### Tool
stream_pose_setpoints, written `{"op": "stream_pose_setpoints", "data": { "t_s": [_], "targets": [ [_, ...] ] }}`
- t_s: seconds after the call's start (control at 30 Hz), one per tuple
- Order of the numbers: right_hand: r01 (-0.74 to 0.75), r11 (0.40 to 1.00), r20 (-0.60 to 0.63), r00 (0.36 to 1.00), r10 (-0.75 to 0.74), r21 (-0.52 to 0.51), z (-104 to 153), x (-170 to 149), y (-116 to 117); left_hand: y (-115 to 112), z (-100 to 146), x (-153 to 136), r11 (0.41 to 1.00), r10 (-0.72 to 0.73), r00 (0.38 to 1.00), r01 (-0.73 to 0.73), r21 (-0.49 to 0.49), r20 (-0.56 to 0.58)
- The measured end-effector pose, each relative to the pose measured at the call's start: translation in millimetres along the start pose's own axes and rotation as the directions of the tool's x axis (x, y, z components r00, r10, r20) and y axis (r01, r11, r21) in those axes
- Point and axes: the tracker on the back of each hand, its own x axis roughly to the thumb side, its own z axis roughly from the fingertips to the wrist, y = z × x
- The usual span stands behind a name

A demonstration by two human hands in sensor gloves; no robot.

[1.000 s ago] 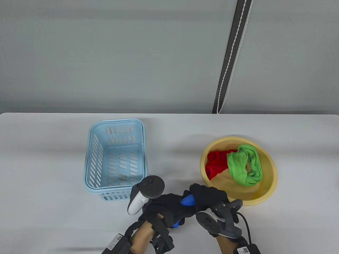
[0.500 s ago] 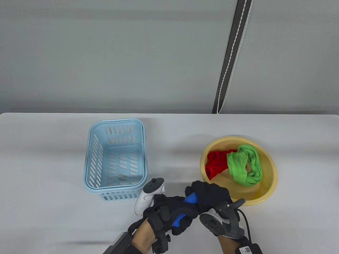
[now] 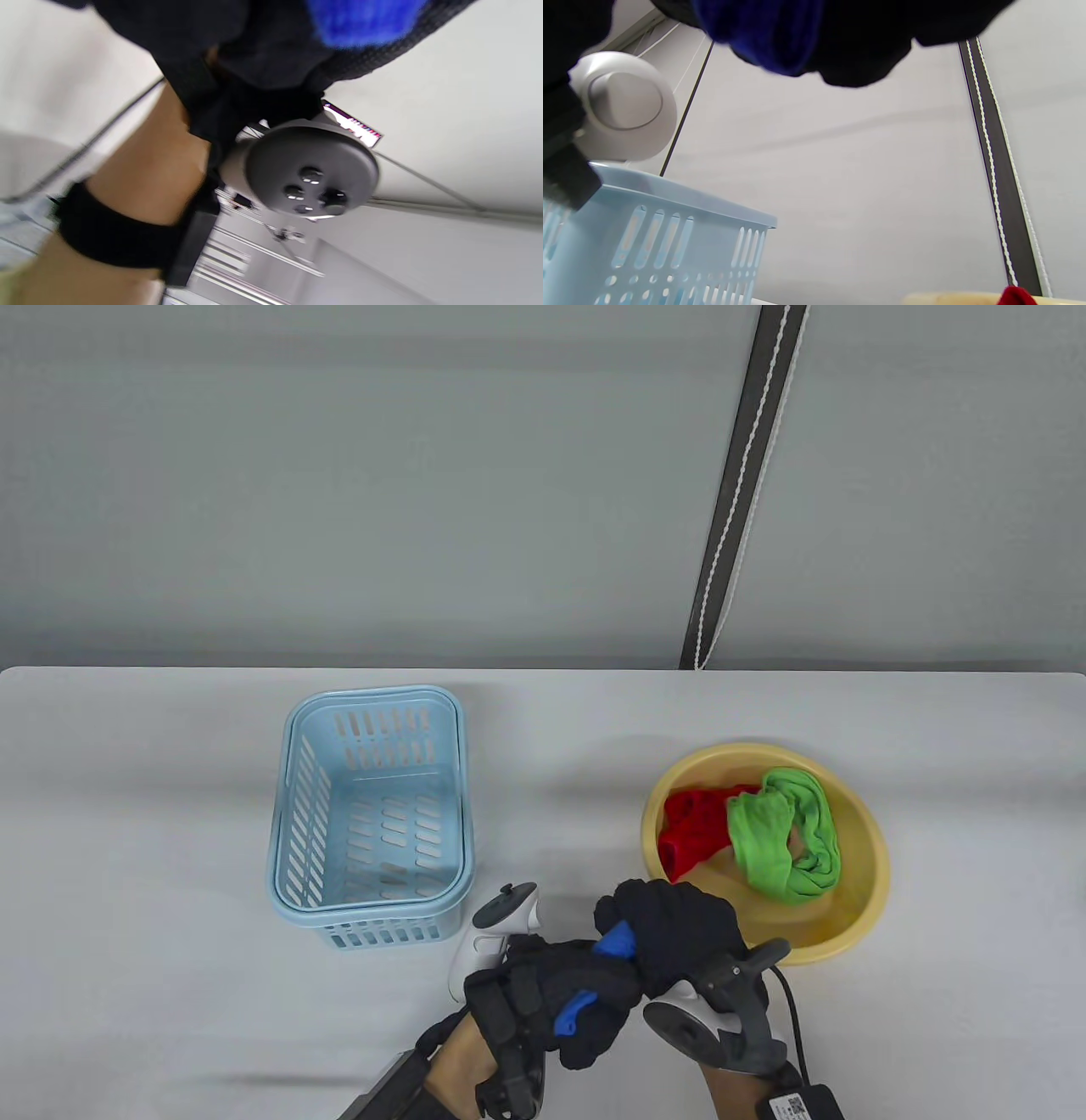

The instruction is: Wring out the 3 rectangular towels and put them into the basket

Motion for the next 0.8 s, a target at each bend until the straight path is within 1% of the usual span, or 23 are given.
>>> {"op": "stream_pose_setpoints", "data": {
  "t_s": [0.03, 0.07, 0.1, 0.13, 0.17, 0.2, 0.23, 0.27, 0.3, 0.33, 0.37, 0.4, 0.47, 0.53, 0.6, 0.67, 0.7, 0.73, 0.77, 0.8],
  "targets": [
    [-0.001, 1.000, 0.009, 1.000, 0.001, 0.003, 2, 0, 0, 0, 3, 2, 0.997, -0.067, 0.997, 0.068, 0.043, -0.025],
    [-0.008, 1.000, 0.029, 1.000, 0.008, 0.008, 3, 1, 0, 0, 8, 6, 0.982, -0.168, 0.984, 0.173, 0.081, -0.065],
    [-0.033, 0.999, 0.034, 0.999, 0.033, 0.018, 5, 2, 0, 0, 13, 10, 0.950, -0.276, 0.955, 0.288, 0.118, -0.106],
    [-0.057, 0.998, 0.054, 0.997, 0.056, 0.025, 7, 3, 0, 0, 17, 12, 0.923, -0.339, 0.932, 0.356, 0.145, -0.133],
    [-0.074, 0.996, 0.074, 0.995, 0.071, 0.043, 8, 5, 1, -2, 23, 18, 0.874, -0.417, 0.889, 0.450, 0.183, -0.191],
    [-0.083, 0.994, 0.069, 0.995, 0.077, 0.077, 8, 6, 2, -4, 27, 21, 0.825, -0.484, 0.846, 0.526, 0.206, -0.224],
    [-0.079, 0.990, 0.059, 0.996, 0.073, 0.115, 10, 7, 4, -8, 33, 27, 0.713, -0.592, 0.754, 0.655, 0.250, -0.285],
    [-0.072, 0.989, 0.068, 0.996, 0.064, 0.129, 11, 9, 6, -13, 37, 32, 0.600, -0.675, 0.654, 0.756, 0.262, -0.341],
    [-0.080, 0.986, 0.065, 0.995, 0.071, 0.145, 11, 10, 7, -16, 39, 36, 0.526, -0.729, 0.578, 0.816, 0.241, -0.366],
    [-0.088, 0.980, 0.061, 0.995, 0.078, 0.176, 10, 12, 7, -21, 42, 41, 0.424, -0.778, 0.473, 0.881, 0.210, -0.414],
    [-0.089, 0.978, 0.063, 0.995, 0.078, 0.187, 10, 13, 8, -24, 45, 43, 0.372, -0.791, 0.425, 0.905, 0.205, -0.441],
    [-0.083, 0.974, 0.072, 0.995, 0.069, 0.212, 9, 14, 9, -28, 48, 46, 0.306, -0.798, 0.372, 0.928, 0.212, -0.474],
    [-0.062, 0.963, 0.059, 0.997, 0.048, 0.262, 7, 16, 10, -31, 54, 51, 0.223, -0.802, 0.307, 0.950, 0.220, -0.513],
    [-0.030, 0.951, -0.016, 0.999, 0.037, 0.308, 2, 17, 9, -32, 62, 58, 0.126, -0.797, 0.242, 0.963, 0.240, -0.554],
    [0.057, 0.932, -0.088, 0.996, -0.027, 0.359, -8, 15, 4, -31, 70, 70, 0.016, -0.788, 0.163, 0.969, 0.245, -0.593],
    [0.123, 0.915, -0.154, 0.986, -0.068, 0.385, -18, 8, -1, -26, 81, 84, -0.041, -0.760, 0.146, 0.962, 0.271, -0.634],
    [0.142, 0.907, -0.183, 0.980, -0.073, 0.398, -23, 4, -4, -22, 88, 93, -0.070, -0.736, 0.155, 0.951, 0.302, -0.659],
    [0.147, 0.898, -0.217, 0.974, -0.060, 0.414, -28, -4, -7, -17, 97, 102, -0.108, -0.709, 0.165, 0.936, 0.336, -0.686],
    [0.154, 0.888, -0.242, 0.969, -0.049, 0.433, -35, -14, -10, -11, 107, 112, -0.158, -0.681, 0.177, 0.912, 0.379, -0.710],
    [0.160, 0.876, -0.278, 0.960, -0.031, 0.454, -40, -23, -12, -6, 115, 119, -0.192, -0.653, 0.190, 0.895, 0.403, -0.733]
  ]
}}
